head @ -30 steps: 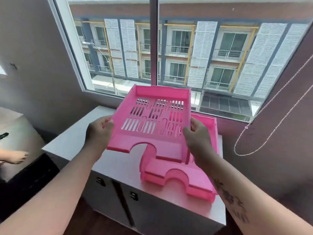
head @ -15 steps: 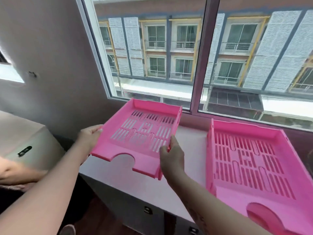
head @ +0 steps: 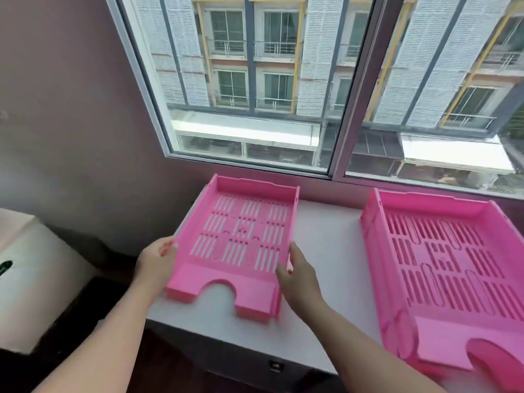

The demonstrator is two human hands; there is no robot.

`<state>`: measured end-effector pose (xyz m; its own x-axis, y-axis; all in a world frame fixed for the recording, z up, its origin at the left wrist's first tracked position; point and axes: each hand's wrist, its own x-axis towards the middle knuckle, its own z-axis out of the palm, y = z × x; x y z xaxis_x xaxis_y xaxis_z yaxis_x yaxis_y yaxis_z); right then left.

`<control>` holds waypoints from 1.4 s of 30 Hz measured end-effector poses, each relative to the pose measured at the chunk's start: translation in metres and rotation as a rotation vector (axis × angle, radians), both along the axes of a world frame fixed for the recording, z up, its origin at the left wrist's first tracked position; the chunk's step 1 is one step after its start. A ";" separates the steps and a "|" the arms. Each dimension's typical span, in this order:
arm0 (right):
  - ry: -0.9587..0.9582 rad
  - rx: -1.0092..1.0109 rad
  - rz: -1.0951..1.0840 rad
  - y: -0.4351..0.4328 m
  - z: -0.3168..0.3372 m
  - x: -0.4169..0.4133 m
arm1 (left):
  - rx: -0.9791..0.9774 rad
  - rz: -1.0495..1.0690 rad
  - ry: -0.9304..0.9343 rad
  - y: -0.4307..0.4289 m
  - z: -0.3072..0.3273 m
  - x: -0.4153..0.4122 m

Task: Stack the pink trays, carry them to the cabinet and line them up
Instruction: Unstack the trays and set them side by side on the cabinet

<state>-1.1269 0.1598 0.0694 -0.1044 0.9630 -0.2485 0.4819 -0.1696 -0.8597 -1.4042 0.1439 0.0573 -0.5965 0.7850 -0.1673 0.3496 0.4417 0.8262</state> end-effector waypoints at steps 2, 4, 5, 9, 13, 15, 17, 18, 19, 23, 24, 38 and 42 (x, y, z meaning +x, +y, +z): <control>-0.049 0.055 -0.014 0.014 0.010 0.009 | 0.037 -0.001 0.138 0.008 0.013 0.004; -0.076 0.137 -0.041 0.027 0.028 0.023 | 0.135 -0.019 0.241 0.020 0.035 0.020; -0.082 0.176 -0.055 0.032 0.037 0.033 | 0.193 -0.040 0.273 0.027 0.046 0.033; -0.131 0.289 -0.123 0.041 0.070 0.091 | 0.309 -0.211 0.240 0.046 0.081 0.122; -0.239 0.349 -0.247 0.035 0.086 0.174 | 0.219 -0.417 0.034 0.043 0.081 0.230; -0.278 0.354 -0.322 0.028 0.086 0.221 | 0.149 -0.489 -0.072 0.034 0.074 0.280; -0.369 0.349 -0.388 0.020 0.083 0.268 | 0.057 -0.531 -0.177 0.026 0.065 0.319; -0.428 0.320 -0.417 0.016 0.080 0.291 | 0.004 -0.548 -0.215 0.022 0.059 0.335; -0.488 0.268 -0.442 0.011 0.076 0.313 | -0.046 -0.560 -0.249 0.019 0.054 0.349; -0.550 -0.062 -0.401 -0.006 0.051 0.379 | -0.083 -0.496 -0.319 0.008 0.037 0.389; -0.522 -0.111 -0.368 -0.011 0.045 0.388 | -0.067 -0.473 -0.319 0.006 0.036 0.396; -0.290 -0.049 -0.438 -0.020 0.058 0.433 | -0.017 -0.442 -0.262 0.009 0.060 0.442; -0.243 0.052 -0.429 -0.008 0.087 0.388 | 0.026 -0.400 -0.196 0.022 0.083 0.395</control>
